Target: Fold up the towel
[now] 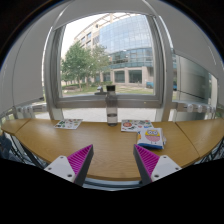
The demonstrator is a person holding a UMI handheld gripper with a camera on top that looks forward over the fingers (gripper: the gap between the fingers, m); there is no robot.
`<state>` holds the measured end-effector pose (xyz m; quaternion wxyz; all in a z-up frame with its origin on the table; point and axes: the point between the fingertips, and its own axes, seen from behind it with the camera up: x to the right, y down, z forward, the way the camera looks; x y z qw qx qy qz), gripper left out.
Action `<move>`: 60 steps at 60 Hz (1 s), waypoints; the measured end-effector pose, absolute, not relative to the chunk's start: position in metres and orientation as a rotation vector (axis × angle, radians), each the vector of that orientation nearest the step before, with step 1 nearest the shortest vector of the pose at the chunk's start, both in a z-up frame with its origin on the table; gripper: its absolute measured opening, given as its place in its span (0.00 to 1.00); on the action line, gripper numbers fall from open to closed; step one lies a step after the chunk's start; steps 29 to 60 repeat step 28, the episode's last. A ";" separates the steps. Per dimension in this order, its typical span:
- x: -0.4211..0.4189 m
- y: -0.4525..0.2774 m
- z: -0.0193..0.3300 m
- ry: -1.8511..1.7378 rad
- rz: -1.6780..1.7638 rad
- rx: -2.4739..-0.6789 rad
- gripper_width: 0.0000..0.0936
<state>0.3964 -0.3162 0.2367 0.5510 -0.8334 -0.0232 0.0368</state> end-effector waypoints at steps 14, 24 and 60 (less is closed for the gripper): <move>0.380 -0.336 0.249 -0.055 0.058 -1.943 0.87; 0.372 -0.340 0.249 -0.065 0.043 -1.943 0.87; 0.374 -0.342 0.248 -0.064 0.034 -1.938 0.87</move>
